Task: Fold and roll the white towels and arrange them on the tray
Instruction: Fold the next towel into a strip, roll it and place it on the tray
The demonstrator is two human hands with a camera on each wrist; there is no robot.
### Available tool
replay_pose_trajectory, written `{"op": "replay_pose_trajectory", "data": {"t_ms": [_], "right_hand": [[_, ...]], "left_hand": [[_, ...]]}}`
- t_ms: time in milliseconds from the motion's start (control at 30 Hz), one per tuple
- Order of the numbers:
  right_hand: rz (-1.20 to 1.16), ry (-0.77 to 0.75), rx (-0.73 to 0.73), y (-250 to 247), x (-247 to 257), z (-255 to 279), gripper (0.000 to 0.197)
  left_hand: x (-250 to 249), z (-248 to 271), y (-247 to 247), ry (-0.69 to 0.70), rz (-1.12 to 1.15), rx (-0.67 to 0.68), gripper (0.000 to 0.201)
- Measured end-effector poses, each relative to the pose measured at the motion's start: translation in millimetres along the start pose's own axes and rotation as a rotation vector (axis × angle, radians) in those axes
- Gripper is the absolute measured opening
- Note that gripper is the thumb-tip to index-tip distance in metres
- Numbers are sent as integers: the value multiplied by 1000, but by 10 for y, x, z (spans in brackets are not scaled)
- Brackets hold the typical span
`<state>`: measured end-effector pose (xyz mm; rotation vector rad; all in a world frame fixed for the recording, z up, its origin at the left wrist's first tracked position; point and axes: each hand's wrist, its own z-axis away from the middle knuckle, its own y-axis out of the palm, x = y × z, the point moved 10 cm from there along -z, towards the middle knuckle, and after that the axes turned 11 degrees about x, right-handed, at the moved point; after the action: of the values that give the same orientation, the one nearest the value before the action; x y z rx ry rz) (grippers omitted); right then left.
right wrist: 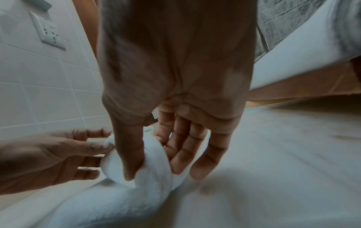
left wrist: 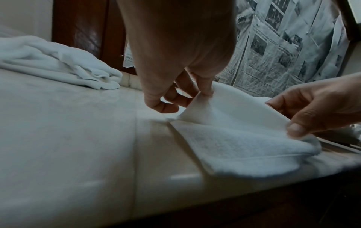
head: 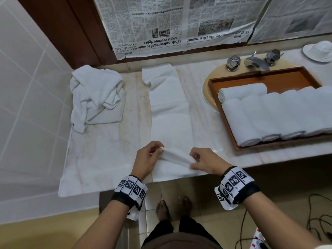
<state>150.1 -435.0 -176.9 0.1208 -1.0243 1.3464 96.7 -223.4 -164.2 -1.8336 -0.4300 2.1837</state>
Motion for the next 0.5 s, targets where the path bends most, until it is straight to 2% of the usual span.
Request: {"op": "replay_pose_trajectory", "data": {"t_ms": [100, 233, 333, 500], "right_hand": [[14, -29, -54, 32, -8, 94, 23], [128, -77, -200, 91, 41, 210, 17], [109, -91, -285, 141, -5, 267, 17], [-27, -83, -174, 327, -105, 324, 27]], "left_hand": [[53, 167, 43, -12, 13, 34, 10], [166, 348, 61, -23, -10, 70, 13], [279, 440, 98, -53, -76, 94, 15], [370, 545, 121, -89, -113, 67, 20]]}}
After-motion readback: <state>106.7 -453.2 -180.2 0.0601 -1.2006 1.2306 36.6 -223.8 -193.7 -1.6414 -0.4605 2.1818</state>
